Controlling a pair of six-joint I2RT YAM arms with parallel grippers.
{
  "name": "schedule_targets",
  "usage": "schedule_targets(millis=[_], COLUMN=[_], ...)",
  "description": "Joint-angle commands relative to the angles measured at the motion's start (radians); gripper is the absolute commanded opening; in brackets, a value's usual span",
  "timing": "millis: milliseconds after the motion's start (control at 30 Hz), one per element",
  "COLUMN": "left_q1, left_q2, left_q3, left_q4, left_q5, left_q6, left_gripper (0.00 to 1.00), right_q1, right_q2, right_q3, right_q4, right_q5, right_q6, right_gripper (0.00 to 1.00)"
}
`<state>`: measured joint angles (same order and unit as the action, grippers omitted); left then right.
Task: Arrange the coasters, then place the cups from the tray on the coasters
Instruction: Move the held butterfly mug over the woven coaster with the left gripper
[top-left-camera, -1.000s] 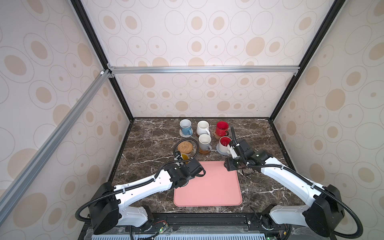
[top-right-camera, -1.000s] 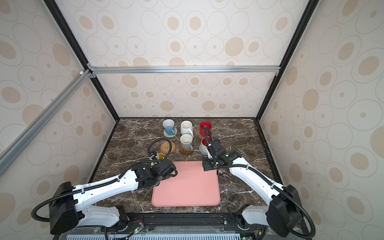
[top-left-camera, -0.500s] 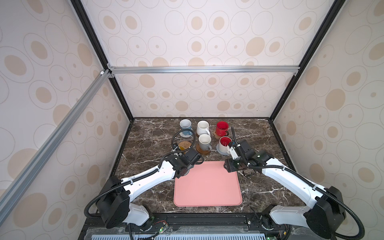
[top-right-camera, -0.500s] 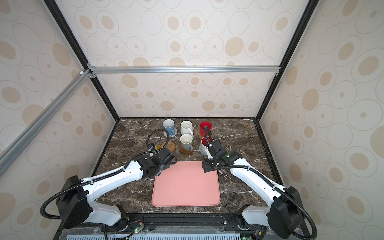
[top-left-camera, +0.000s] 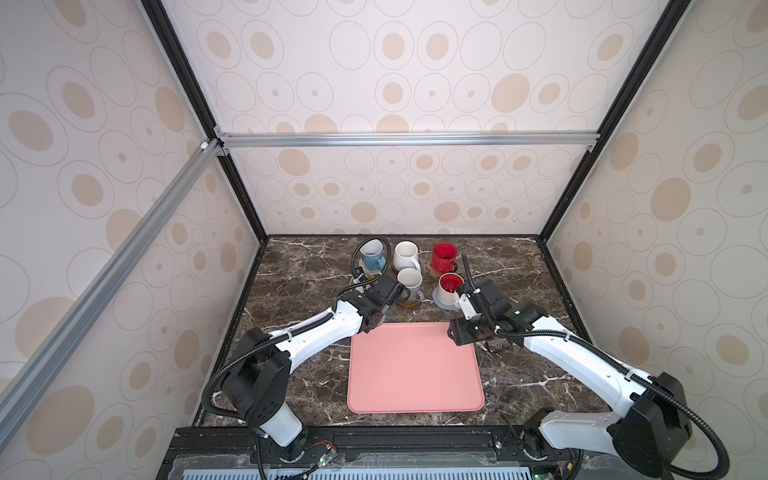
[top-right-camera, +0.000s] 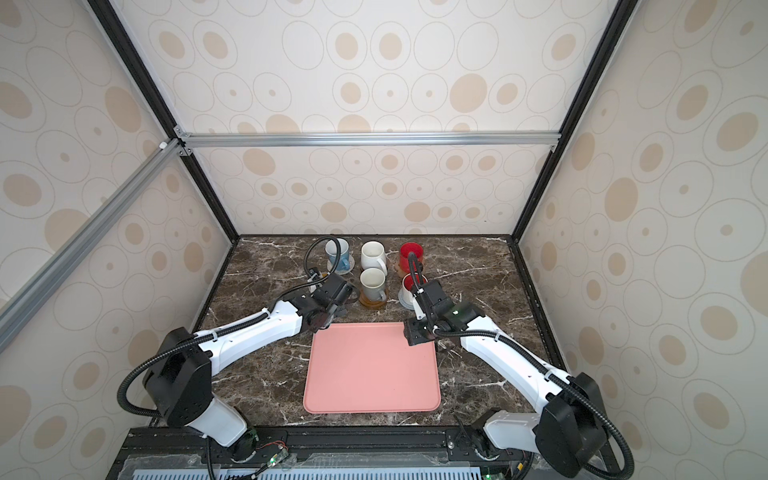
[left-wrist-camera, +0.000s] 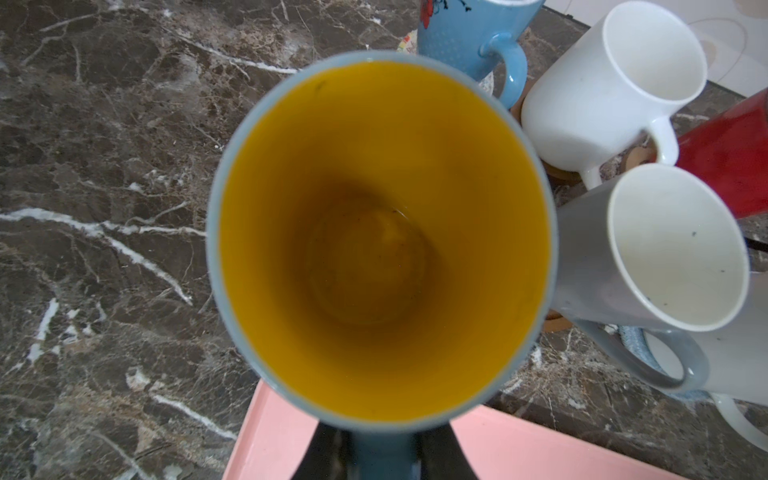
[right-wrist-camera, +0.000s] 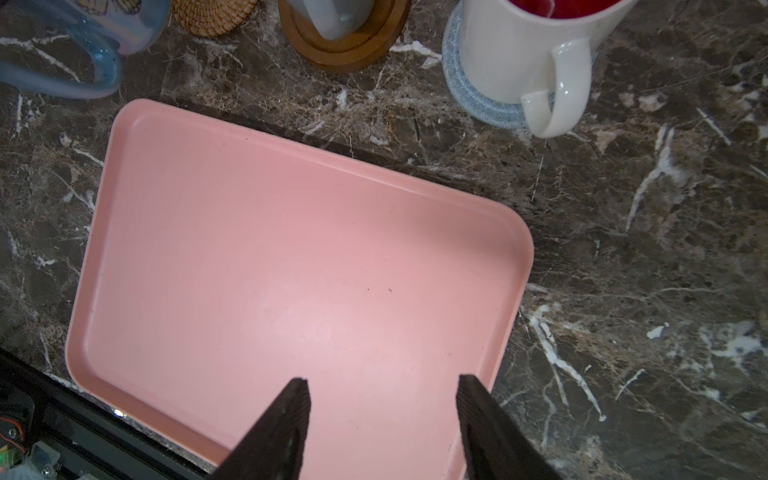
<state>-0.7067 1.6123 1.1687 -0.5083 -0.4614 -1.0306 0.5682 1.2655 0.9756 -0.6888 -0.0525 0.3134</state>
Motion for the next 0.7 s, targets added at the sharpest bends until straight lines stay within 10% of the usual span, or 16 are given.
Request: schedule_targets(millis=[0,667], left_q1=[0.022,0.076], left_q2=[0.009,0.160], left_q3=[0.082,0.190], left_q4=[0.097,0.151], left_q5=[-0.061,-0.037], left_q6=[0.043,0.063], left_gripper=[0.15,0.14], right_q1=[-0.006,-0.005], right_q2=[-0.014,-0.015], right_q3=[-0.006,-0.007], right_q4=[-0.026,-0.043], right_q5=[0.007,0.017], right_q6=[-0.003,-0.013], right_gripper=[0.60,0.60])
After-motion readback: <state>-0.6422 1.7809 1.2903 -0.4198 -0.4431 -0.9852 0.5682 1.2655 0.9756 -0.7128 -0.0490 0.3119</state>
